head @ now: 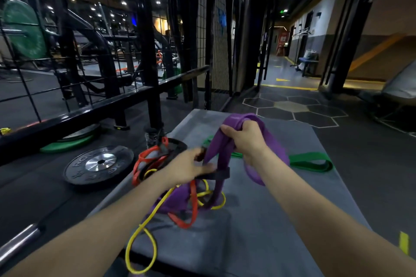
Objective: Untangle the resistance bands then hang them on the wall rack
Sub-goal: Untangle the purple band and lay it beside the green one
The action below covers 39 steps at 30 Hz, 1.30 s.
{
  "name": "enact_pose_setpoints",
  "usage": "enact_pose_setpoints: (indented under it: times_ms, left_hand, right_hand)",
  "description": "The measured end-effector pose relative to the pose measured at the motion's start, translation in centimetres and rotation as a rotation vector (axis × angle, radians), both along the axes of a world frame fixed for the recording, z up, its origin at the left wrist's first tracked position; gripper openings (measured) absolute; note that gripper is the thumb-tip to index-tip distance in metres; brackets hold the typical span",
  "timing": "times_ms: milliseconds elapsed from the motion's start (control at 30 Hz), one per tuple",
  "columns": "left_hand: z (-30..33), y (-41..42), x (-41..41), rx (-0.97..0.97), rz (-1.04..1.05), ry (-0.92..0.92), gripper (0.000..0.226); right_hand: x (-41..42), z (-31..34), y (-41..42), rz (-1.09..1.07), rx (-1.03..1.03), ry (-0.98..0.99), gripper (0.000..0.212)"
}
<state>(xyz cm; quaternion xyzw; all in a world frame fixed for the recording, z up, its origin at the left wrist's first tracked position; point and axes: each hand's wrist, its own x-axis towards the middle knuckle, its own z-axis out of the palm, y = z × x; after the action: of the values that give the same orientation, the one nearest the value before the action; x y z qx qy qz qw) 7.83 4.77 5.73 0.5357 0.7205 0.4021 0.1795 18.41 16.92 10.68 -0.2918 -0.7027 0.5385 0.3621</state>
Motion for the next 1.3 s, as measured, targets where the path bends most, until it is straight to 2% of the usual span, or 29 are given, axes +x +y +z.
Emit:
enact_pose_setpoints:
  times_ms: [67,133,300,400,533,633,667,767,800,900,967,1033,1100,1167,1233,1300]
  left_hand:
    - [-0.9,-0.4,-0.4,-0.108,-0.007,0.173,0.034]
    - [-0.7,-0.8,-0.5,-0.143,0.028,0.319,0.045]
    - [0.1,-1.6,-1.3,-0.186,0.028,0.679,0.040]
    - [0.4,-2.1,-2.0,-0.115,0.010,0.735,0.033]
    - [0.6,-2.1,-2.2,0.132,-0.065,0.606,0.026]
    - [0.9,-1.5,-1.9,0.285,-0.007,0.481,0.019]
    - [0.8,-1.2,-1.9,0.316,0.020,0.475,0.020]
    - [0.2,-0.7,-2.2,0.329,0.152,0.493,0.025]
    - [0.0,-0.5,-2.1,0.325,0.176,0.447,0.025]
    - [-0.4,0.7,-1.6,0.335,0.220,0.234,0.017]
    - [-0.4,1.6,-1.5,0.354,0.274,0.174,0.018]
    - [-0.1,2.0,-1.4,0.352,0.273,0.127,0.022]
    - [-0.3,2.0,-1.3,0.347,0.255,0.080,0.026]
    - [-1.3,1.5,-1.0,0.363,0.301,-0.039,0.033]
    - [-3.0,0.7,-0.4,0.351,0.369,-0.144,0.046]
    - [-4.3,0.2,1.0,0.212,0.336,-0.131,0.058]
  right_hand:
    - [0.3,0.0,0.1,0.006,-0.003,-0.012,0.017]
    - [0.5,-0.1,0.2,0.019,-0.021,-0.037,0.019]
    - [0.6,-1.5,1.4,-0.032,-0.144,-0.107,0.023]
    - [0.3,-2.6,1.8,-0.029,-0.034,-0.251,0.021]
    - [-0.4,-2.7,0.4,0.123,0.189,-0.380,0.026]
    - [-1.1,-2.6,-0.6,0.220,0.299,-0.449,0.022]
    - [-1.3,-2.9,-0.6,0.243,0.235,-0.416,0.019]
    - [-0.9,-3.2,-0.8,0.323,-0.212,-0.186,0.015]
    - [-0.7,-3.3,-0.8,0.352,-0.312,-0.141,0.014]
    - [0.2,-3.4,-0.6,0.505,-0.349,-0.123,0.011]
    - [0.3,-3.6,-0.7,0.585,-0.243,-0.145,0.010]
    - [0.0,-4.0,-0.8,0.502,-0.059,-0.185,0.015]
    - [-0.6,-4.2,-0.7,0.347,-0.010,-0.161,0.013]
    - [-1.1,-4.0,-0.5,0.284,-0.082,-0.125,0.009]
    - [-1.6,-3.5,-0.4,0.251,-0.199,-0.092,0.015]
    - [-2.0,-2.8,-0.9,0.245,-0.254,-0.093,0.017]
